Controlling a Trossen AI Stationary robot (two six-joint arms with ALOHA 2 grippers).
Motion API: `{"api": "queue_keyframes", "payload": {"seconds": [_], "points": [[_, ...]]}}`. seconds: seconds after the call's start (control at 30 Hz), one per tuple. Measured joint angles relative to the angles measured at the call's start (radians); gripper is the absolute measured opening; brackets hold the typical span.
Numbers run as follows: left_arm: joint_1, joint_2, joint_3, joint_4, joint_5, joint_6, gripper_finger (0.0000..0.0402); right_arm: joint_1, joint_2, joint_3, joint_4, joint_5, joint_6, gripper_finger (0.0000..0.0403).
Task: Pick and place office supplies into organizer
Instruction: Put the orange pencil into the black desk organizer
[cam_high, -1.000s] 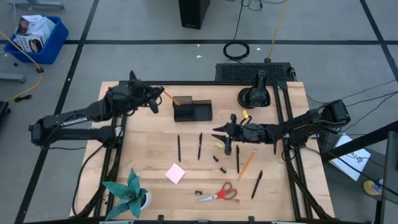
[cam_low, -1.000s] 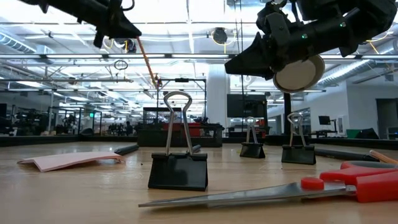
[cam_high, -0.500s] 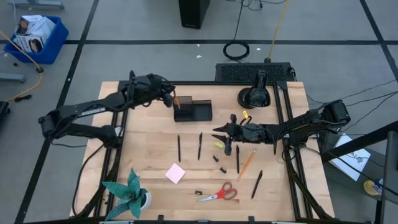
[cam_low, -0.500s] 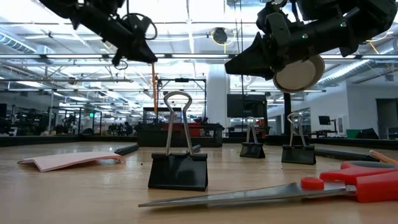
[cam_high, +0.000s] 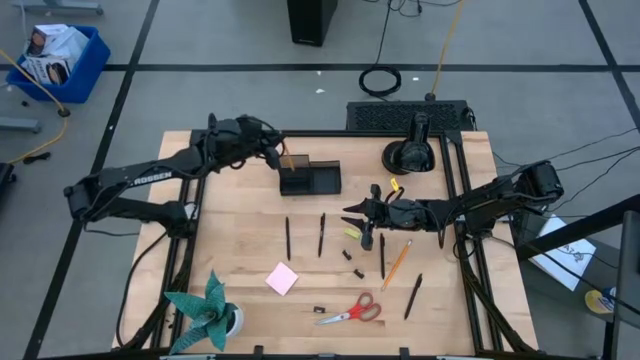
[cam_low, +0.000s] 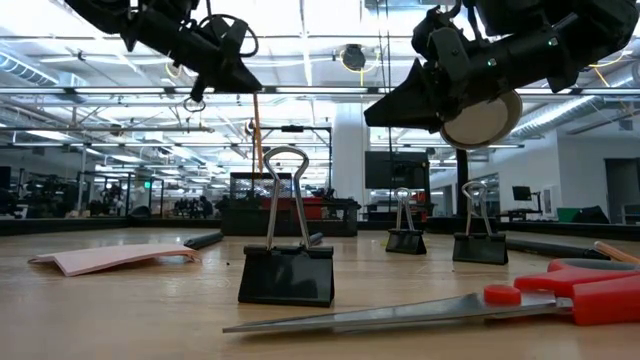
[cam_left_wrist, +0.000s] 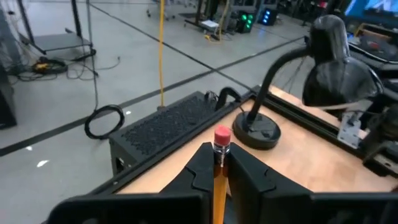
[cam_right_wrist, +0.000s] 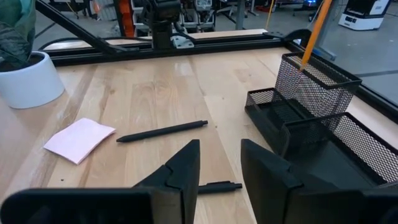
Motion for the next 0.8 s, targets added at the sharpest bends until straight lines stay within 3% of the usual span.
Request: {"api": "queue_keyframes", "payload": {"seconds": [0.17, 0.37, 0.8], "points": [[0.003, -0.016, 0.0, 0.001, -0.031, 0.027, 0.0013, 0.0, 0.0, 0.0, -0.001, 0.0, 0.0, 0.0109], [0.012, -0.004, 0.0, -0.008, -0.081, 0.063, 0.0029, 0.0, 0.0, 0.0, -0.001, 0.001, 0.0, 0.0109], [0.021, 0.057, -0.001, -0.083, -0.079, 0.071, 0.0032, 0.0, 0.0, 0.0, -0.005, 0.001, 0.0, 0.0109]]}}
